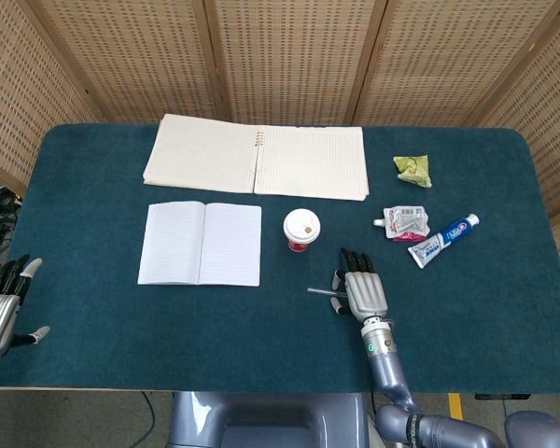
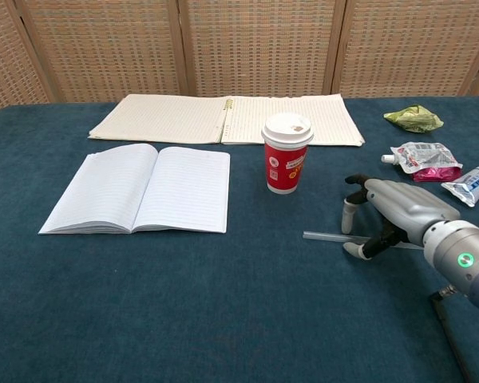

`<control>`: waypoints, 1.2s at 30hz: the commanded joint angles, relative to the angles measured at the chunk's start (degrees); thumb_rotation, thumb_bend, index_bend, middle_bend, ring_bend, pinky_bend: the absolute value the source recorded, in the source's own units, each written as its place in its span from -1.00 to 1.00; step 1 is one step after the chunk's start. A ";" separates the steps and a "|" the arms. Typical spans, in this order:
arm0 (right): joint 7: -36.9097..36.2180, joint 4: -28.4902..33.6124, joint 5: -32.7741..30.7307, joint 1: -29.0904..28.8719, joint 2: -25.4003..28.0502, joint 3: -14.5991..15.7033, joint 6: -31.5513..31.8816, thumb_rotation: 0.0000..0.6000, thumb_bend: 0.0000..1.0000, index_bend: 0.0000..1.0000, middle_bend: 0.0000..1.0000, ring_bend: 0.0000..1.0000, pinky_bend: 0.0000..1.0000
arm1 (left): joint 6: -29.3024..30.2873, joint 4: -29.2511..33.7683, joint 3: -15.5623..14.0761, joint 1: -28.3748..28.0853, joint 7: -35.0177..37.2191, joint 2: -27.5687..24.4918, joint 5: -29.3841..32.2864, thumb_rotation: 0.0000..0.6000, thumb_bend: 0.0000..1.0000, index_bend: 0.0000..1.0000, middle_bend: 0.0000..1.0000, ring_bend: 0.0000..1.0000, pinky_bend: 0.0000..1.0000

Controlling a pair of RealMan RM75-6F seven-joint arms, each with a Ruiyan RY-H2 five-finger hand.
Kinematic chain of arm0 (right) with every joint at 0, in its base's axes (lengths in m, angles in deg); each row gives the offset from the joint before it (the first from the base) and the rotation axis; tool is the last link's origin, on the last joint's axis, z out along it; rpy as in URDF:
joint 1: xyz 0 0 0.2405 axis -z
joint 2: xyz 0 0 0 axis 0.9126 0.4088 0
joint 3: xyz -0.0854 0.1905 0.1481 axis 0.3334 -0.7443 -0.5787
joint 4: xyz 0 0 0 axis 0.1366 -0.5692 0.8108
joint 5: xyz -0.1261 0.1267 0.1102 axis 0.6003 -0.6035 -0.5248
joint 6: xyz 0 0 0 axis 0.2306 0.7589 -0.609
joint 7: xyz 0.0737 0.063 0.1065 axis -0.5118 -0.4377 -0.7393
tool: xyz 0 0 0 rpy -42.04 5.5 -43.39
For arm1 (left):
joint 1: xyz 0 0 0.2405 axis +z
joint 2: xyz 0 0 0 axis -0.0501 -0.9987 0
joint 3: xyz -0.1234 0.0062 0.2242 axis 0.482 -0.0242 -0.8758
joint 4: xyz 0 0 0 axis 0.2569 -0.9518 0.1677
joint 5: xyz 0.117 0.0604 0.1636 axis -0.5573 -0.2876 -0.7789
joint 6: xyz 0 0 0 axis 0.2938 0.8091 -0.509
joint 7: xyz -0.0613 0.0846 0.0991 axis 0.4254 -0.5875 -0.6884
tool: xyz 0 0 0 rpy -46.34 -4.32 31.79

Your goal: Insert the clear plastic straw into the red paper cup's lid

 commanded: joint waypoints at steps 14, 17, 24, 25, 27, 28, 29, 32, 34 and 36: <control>-0.69 0.53 0.28 -0.26 0.41 0.70 0.13 1.00 0.08 0.23 -0.64 -1.00 -1.00 | -0.07 -0.27 -0.12 -0.02 0.83 -0.08 0.01 1.00 -0.86 -1.00 -1.00 -1.00 -1.00; -0.56 0.56 0.24 -0.30 0.48 0.85 0.08 1.00 0.08 0.23 -0.64 -1.00 -1.00 | 0.08 -0.21 -0.15 0.01 0.95 -0.13 -0.15 1.00 -0.86 -1.00 -1.00 -1.00 -1.00; -0.02 0.69 -0.18 -0.39 0.74 1.25 -0.27 1.00 0.09 0.23 -0.65 -1.00 -1.00 | 0.08 -0.08 -0.26 -0.01 1.01 -0.24 -0.31 1.00 -0.86 -1.00 -1.00 -1.00 -1.00; -0.04 0.75 -0.16 -0.39 0.77 1.25 -0.22 1.00 0.09 0.22 -0.65 -1.00 -1.00 | 0.08 -0.07 -0.27 -0.01 1.02 -0.25 -0.32 1.00 -0.86 -1.00 -1.00 -1.00 -1.00; -0.28 1.10 -0.01 -0.38 0.92 1.18 -0.02 1.00 0.09 0.22 -0.66 -1.00 -1.00 | 0.07 -0.07 -0.29 -0.02 1.06 -0.26 -0.33 1.00 -0.86 -1.00 -1.00 -1.00 -1.00; -0.48 2.10 0.72 -0.46 1.46 0.86 0.70 1.00 0.09 0.22 -0.66 -1.00 -1.00 | 0.08 -0.08 -0.27 -0.02 1.12 -0.26 -0.31 1.00 -0.86 -1.00 -1.00 -1.00 -1.00; -0.49 2.82 1.15 -0.46 1.91 0.74 1.13 1.00 0.09 0.22 -0.66 -1.00 -1.00 | 0.08 -0.10 -0.26 -0.02 1.17 -0.28 -0.28 1.00 -0.86 -1.00 -1.00 -1.00 -1.00; -1.73 5.56 2.31 -0.40 3.42 -0.08 2.28 1.00 0.09 0.22 -0.66 -0.99 -1.00 | 0.07 -0.14 -0.23 -0.01 1.38 -0.31 -0.19 1.00 -0.86 -1.00 -1.00 -1.00 -1.00; -5.70 8.95 4.01 -0.21 5.18 -2.14 3.97 1.00 0.09 0.22 -0.65 -0.99 -1.00 | 0.02 -0.24 -0.23 0.02 1.63 -0.33 -0.10 1.00 -0.86 -1.00 -1.00 -1.00 -1.00; -9.87 11.21 5.35 -0.01 6.54 -3.94 5.13 1.00 0.09 0.22 -0.63 -0.99 -1.00 | -0.08 -0.35 -0.22 0.00 1.81 -0.32 -0.01 1.00 -0.86 -1.00 -1.00 -1.00 -1.00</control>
